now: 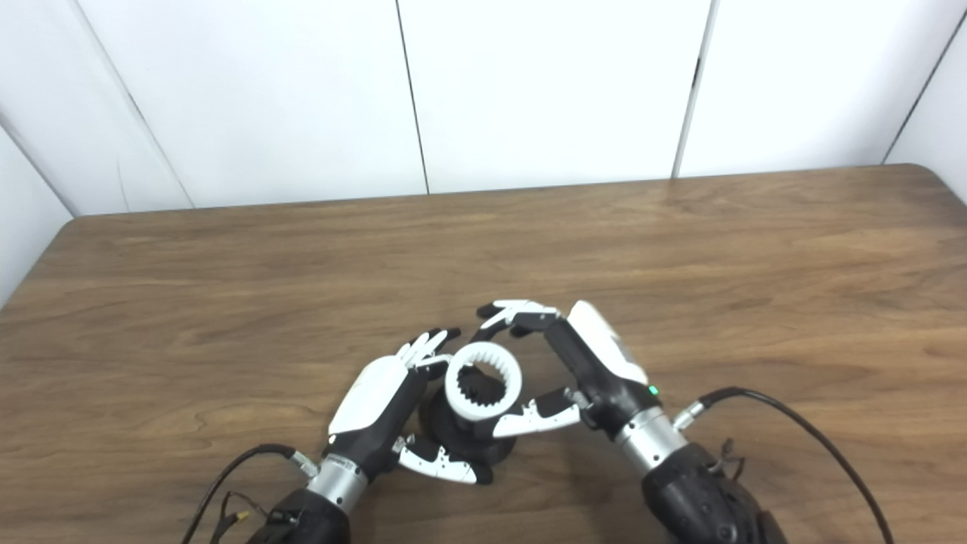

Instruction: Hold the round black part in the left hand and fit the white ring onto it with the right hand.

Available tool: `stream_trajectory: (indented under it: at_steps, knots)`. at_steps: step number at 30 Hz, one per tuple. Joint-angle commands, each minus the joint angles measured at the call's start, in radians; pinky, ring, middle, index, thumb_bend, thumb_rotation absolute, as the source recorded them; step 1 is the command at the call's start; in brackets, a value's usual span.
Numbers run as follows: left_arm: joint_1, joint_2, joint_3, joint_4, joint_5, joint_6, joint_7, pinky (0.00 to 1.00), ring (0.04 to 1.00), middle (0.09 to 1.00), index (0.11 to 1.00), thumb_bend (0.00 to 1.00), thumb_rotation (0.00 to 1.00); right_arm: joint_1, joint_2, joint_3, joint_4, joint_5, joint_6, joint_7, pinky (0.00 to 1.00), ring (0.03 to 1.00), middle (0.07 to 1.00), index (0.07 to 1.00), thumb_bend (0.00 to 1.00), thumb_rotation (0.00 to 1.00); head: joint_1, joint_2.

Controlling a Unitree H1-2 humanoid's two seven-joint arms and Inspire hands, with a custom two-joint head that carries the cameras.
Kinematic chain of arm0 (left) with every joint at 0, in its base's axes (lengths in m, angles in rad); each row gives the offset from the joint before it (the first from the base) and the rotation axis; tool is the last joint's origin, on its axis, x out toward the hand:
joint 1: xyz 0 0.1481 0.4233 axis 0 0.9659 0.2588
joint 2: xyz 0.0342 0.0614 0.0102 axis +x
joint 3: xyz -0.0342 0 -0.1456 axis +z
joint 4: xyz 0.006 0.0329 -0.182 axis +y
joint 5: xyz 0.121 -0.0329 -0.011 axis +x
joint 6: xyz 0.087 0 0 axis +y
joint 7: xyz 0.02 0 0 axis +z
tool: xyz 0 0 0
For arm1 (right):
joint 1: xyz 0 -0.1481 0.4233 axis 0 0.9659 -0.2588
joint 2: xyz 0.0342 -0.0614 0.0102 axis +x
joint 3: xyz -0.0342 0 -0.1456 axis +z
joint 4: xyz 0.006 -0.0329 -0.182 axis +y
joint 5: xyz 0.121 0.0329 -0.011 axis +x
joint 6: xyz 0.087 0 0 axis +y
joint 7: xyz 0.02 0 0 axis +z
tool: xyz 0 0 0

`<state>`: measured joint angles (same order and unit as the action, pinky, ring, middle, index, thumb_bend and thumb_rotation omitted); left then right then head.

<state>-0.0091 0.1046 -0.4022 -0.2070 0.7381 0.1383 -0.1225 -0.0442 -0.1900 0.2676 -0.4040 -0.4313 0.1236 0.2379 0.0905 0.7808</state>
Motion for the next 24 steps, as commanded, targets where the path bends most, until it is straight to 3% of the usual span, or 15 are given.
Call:
stream_trajectory:
  at_steps: [1,24]
  knots:
    - [-0.011,0.003,-0.007,0.007,0.017,0.002,-0.006,1.0,1.0,0.97,0.591,1.0,0.26,-0.029,0.007,0.003,-0.002,-0.002,-0.015,-0.001,0.69,0.806,0.792,0.482,0.52,0.14,0.002,0.001]
    - [-0.007,-0.002,-0.015,-0.003,0.024,0.008,-0.005,1.0,1.0,0.967,0.591,1.0,0.27,-0.047,0.021,0.031,0.081,-0.04,-0.016,0.002,0.72,0.822,0.796,0.482,0.52,0.14,0.016,0.016]
